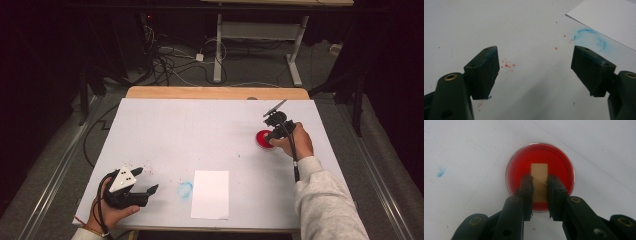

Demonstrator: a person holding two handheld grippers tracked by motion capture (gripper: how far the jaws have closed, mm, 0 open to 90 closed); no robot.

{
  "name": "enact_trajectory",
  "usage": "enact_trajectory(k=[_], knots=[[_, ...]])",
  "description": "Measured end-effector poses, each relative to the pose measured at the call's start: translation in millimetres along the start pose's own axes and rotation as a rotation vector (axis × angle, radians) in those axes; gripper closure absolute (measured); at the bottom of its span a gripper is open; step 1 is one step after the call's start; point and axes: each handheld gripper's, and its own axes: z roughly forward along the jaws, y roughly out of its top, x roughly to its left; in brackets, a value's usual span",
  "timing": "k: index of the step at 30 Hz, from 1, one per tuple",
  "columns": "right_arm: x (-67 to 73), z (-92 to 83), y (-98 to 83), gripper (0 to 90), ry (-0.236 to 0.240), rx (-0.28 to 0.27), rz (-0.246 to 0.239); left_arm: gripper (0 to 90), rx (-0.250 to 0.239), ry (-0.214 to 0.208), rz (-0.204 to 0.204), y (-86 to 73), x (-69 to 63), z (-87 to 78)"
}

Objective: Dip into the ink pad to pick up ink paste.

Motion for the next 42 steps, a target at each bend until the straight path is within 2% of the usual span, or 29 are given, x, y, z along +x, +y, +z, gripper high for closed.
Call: enact_trajectory(k=[7,13,23,27,30,33,34,35,40,42], knots=[[-1.4,2.3,-0.7,76.2,0.011,-0.003,0.01,22.0,-0.001,-0.001,0.005,0.0,-0.4,-0.2],[-0.4,2.5,-0.8,76.2,-0.001,0.001,-0.003,22.0,-0.002,-0.001,0.008,0.4,-0.9,-0.3],[-1.4,2.6,-2.2,76.2,0.011,-0.007,0.015,22.1,0.0,0.008,0.008,0.6,-1.1,0.0],[-0.1,2.3,-1.4,76.2,0.003,-0.005,0.009,22.0,-0.002,0.006,0.004,0.7,-1.1,0.1],[2.5,-0.2,0.0,76.2,-0.015,-0.001,-0.02,22.0,-0.002,0.009,0.006,1.1,-1.5,-0.3],[4.2,-13.2,1.5,76.2,-0.009,-0.041,-0.023,22.0,-0.001,0.009,0.004,1.1,-1.2,-0.2],[3.6,-23.2,2.9,76.2,-0.017,-0.061,-0.024,22.0,0.001,0.008,0.004,1.1,-1.0,0.1],[3.6,-23.2,2.9,76.2,-0.017,-0.061,-0.024,22.0,0.003,0.008,0.004,1.1,-1.0,0.4],[0.0,-48.7,6.2,76.2,-0.007,-0.091,-0.022,22.0,0.001,0.008,0.008,1.5,-1.4,-0.3],[-0.9,-56.2,7.0,76.1,-0.016,-0.097,-0.023,22.0,0.001,0.008,0.008,1.6,-1.5,-0.3]])
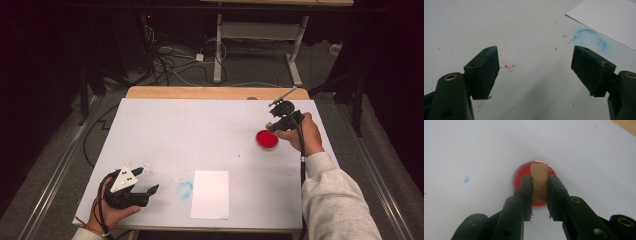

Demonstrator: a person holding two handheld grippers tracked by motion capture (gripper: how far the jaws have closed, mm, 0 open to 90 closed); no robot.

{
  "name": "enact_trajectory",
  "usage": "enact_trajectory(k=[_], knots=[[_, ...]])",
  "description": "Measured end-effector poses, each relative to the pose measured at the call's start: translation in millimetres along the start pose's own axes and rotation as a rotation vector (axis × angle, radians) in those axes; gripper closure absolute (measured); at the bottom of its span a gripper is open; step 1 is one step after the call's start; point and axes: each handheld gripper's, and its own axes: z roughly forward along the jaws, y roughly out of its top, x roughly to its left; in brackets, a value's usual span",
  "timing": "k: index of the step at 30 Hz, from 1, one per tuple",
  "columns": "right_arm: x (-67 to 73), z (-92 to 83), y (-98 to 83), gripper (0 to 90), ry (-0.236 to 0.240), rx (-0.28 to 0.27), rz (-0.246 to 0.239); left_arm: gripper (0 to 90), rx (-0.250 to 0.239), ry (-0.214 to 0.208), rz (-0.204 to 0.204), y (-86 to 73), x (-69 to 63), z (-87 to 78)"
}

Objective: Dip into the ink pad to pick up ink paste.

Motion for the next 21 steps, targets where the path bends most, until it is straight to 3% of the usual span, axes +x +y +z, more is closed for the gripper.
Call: enact_trajectory(k=[7,21], knots=[[-0.9,-7.1,4.4,76.2,-0.011,0.018,-0.023,22.0,0.0,0.0,-0.001,0.5,-0.1,0.9],[2.1,28.0,6.9,76.1,0.024,0.131,-0.049,22.0,0.001,-0.002,0.0,-0.9,0.8,-0.1]])
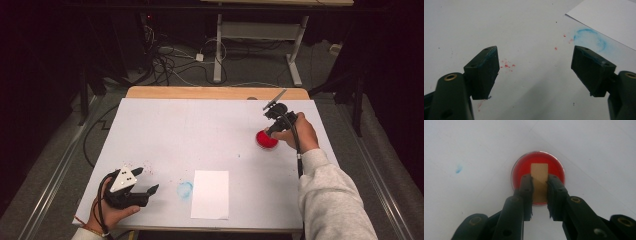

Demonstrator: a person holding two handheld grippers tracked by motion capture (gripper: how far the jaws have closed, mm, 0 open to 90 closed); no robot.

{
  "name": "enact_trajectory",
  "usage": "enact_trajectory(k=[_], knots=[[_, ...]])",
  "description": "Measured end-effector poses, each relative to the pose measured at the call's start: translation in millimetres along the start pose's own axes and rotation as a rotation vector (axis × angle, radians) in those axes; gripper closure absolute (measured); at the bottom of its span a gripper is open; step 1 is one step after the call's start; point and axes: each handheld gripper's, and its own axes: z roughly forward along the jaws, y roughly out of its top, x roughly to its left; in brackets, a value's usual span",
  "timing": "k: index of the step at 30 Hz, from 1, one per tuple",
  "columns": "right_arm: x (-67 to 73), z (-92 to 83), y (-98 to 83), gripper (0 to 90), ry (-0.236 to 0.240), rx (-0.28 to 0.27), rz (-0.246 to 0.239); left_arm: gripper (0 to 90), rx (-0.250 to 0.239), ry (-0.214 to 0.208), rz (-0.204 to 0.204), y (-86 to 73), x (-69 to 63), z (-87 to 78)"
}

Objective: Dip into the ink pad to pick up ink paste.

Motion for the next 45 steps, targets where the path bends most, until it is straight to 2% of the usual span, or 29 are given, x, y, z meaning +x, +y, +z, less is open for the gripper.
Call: enact_trajectory(k=[5,7,13,34,41,45], knots=[[3.7,22.4,0.8,76.1,0.01,0.059,-0.011,21.9,0.0,-0.004,-0.002,-0.5,0.2,-0.4],[4.7,30.2,1.0,76.0,-0.001,0.088,-0.017,21.9,0.0,-0.004,-0.001,-0.6,0.2,-0.5],[2.6,31.8,0.1,76.0,0.014,0.084,0.004,21.9,0.001,-0.007,0.004,-0.4,-0.4,0.0],[7.9,36.9,0.1,75.9,-0.021,0.09,0.001,22.0,0.0,-0.016,0.013,2.0,-1.9,2.1],[10.1,37.3,-2.3,75.9,-0.035,0.076,-0.007,21.9,0.0,-0.015,0.011,1.4,-1.2,1.4],[7.6,35.4,-6.6,75.8,-0.021,0.037,0.004,21.9,-0.001,-0.012,0.007,1.0,-1.0,1.1]])
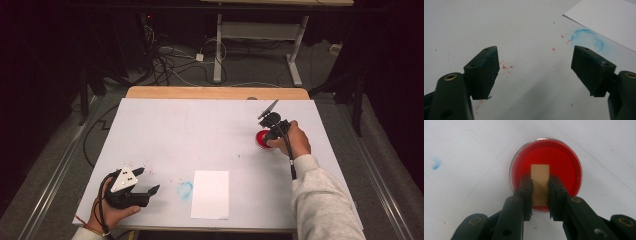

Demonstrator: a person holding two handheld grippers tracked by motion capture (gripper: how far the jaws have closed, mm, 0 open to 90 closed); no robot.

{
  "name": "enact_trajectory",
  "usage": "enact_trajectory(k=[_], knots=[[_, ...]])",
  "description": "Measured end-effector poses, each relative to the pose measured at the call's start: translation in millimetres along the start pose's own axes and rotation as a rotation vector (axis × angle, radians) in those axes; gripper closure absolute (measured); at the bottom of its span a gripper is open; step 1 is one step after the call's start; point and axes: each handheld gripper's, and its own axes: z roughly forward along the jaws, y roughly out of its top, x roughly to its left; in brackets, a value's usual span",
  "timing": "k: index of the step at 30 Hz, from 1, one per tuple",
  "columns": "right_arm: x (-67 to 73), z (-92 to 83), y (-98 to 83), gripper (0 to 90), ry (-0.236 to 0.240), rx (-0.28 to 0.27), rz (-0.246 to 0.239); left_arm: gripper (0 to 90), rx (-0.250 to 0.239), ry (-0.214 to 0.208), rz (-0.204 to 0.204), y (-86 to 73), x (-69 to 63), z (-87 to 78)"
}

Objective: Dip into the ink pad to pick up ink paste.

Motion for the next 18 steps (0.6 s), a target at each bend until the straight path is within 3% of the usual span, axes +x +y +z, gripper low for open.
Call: enact_trajectory(k=[2,5,6,12,18], knots=[[0.4,-2.0,-3.6,75.8,-0.007,-0.031,-0.001,21.9,0.003,0.003,-0.001,-0.5,0.1,-0.1],[-0.6,-15.2,-9.3,75.8,-0.015,-0.132,0.021,21.9,0.005,0.006,-0.008,-1.2,1.4,-0.3],[-2.1,-22.7,-12.2,75.8,-0.003,-0.188,0.039,21.9,0.006,0.01,-0.007,-1.2,1.5,-0.4],[-3.3,-49.1,-31.4,75.8,0.028,-0.367,0.066,21.9,0.008,0.016,-0.002,-2.2,1.8,-1.4],[5.3,-59.2,-56.4,75.8,0.073,-0.493,0.055,21.9,0.015,0.007,-0.015,-4.6,5.6,1.8]])
